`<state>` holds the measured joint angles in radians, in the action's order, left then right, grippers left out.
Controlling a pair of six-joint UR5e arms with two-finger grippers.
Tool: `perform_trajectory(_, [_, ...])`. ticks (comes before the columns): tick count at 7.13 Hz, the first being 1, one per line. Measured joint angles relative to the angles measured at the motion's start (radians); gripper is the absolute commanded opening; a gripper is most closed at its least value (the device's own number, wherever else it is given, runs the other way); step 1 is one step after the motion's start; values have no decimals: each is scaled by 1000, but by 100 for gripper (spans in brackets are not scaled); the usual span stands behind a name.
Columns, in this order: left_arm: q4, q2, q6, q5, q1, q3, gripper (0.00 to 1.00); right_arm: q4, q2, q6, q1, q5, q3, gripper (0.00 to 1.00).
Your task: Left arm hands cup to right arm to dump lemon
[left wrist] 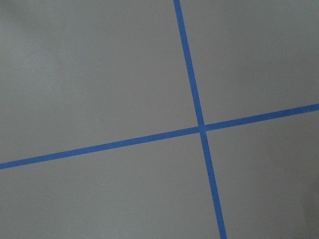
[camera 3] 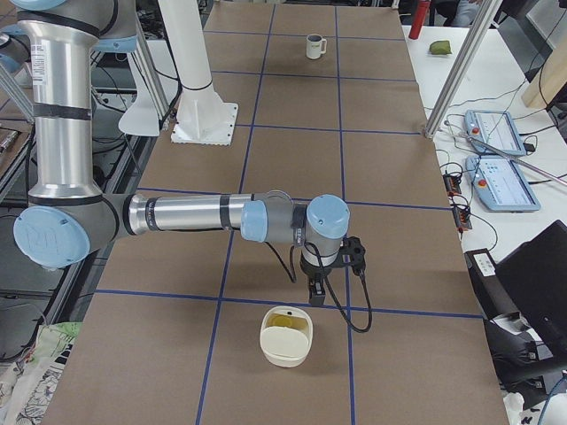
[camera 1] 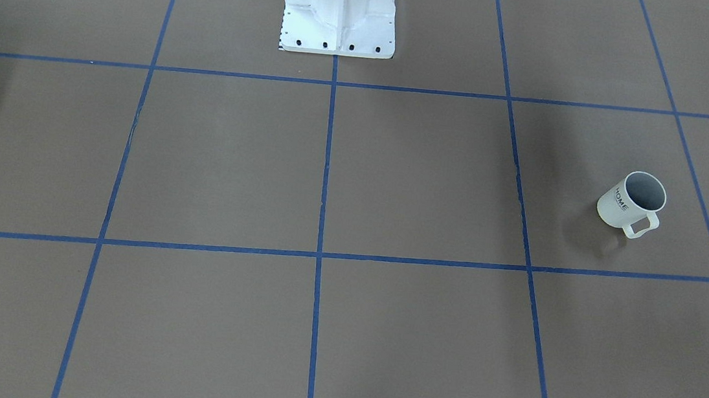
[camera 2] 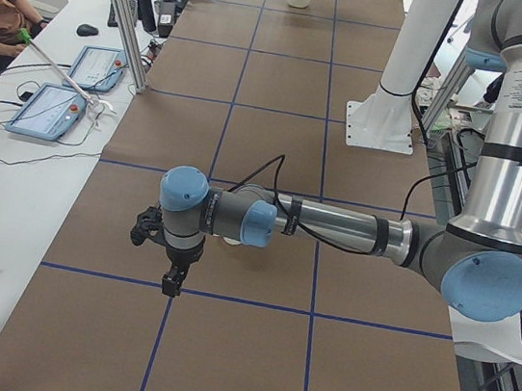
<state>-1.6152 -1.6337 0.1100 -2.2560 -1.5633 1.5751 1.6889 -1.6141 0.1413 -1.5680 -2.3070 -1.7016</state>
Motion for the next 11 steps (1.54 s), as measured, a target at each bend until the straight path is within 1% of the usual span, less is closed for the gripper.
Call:
perform_trajectory(4, [2, 0, -7, 4, 0, -2, 100, 0, -8, -3, 0, 0, 2, 100])
perform_trajectory(7, [0, -1, -97, 11, 0, -3, 100, 0, -8, -13, 0, 0, 3, 100])
perform_trajectory(9, [-1, -1, -111, 12, 0, -3, 100, 0, -5, -25, 0, 2, 3, 100])
perform_trajectory(11, [-2, -2, -113, 12, 0, -4, 100, 0, -1, -132, -3, 5, -2, 100])
